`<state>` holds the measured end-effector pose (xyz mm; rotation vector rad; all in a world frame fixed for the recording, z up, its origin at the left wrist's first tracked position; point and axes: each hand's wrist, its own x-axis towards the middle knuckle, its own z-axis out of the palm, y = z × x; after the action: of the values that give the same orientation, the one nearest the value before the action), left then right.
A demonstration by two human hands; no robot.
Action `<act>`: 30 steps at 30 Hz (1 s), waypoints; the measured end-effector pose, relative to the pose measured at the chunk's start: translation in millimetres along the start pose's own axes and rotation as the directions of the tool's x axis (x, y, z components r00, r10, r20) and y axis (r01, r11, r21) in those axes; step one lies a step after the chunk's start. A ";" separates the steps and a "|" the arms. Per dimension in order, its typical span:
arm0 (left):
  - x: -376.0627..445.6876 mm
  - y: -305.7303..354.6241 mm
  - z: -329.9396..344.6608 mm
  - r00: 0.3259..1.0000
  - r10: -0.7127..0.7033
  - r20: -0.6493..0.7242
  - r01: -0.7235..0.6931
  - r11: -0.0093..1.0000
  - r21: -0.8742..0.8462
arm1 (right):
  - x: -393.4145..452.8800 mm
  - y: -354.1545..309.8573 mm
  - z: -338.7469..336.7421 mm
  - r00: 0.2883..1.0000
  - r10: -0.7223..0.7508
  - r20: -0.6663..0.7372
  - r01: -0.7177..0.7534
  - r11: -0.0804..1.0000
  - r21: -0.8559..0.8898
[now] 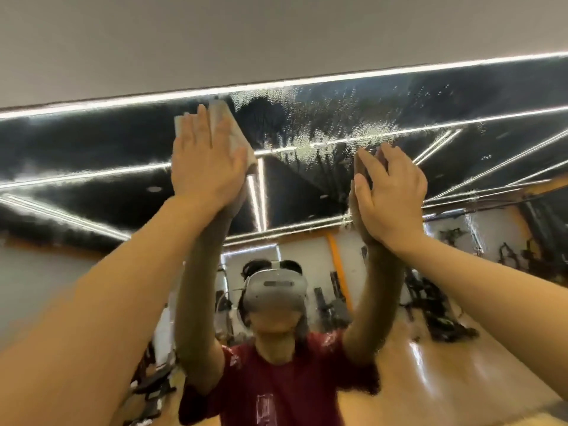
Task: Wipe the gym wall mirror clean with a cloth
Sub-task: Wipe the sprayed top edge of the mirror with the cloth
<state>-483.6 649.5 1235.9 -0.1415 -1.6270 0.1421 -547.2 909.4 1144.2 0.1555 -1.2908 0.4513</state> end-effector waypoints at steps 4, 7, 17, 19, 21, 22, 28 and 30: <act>-7.0 37.4 12.2 0.988 0.151 -0.038 -0.150 0.988 0.022 | -2.4 -2.5 1.9 1.000 0.021 -0.002 -0.021 1.000 -0.004; -18.9 63.7 16.8 0.926 0.376 0.042 -0.376 0.927 -0.012 | -2.5 -4.0 0.0 1.000 0.023 0.010 -0.022 1.000 -0.008; 58.8 -20.4 6.0 0.998 -0.059 -0.036 0.060 0.998 0.028 | -4.2 -5.2 -5.9 0.999 0.032 0.041 -0.032 0.999 0.004; 70.3 3.4 7.9 0.995 -0.100 -0.005 0.100 0.995 -0.015 | -5.2 -5.0 -5.2 0.999 0.025 0.042 -0.025 1.000 -0.002; 74.3 29.9 9.9 0.998 0.060 0.013 -0.060 0.998 -0.008 | -5.5 -5.1 -4.2 0.999 0.019 0.038 -0.019 1.000 -0.003; 72.2 39.6 10.5 0.982 0.186 0.029 -0.186 0.983 -0.007 | -5.4 -4.9 -3.9 0.999 0.020 0.037 -0.020 1.000 -0.002; 61.9 18.2 5.9 0.796 0.589 0.144 -0.598 0.801 0.032 | -5.9 -4.2 -4.3 0.999 0.030 0.042 -0.031 0.999 0.012; 84.5 16.2 4.0 0.875 0.465 0.136 -0.472 0.881 0.020 | -5.4 -4.4 -4.3 0.999 0.026 0.047 -0.027 1.000 0.011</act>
<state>-492.6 680.4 1315.8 -0.4974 -1.6883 0.5783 -542.7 905.8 1138.4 0.1599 -1.3371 0.4804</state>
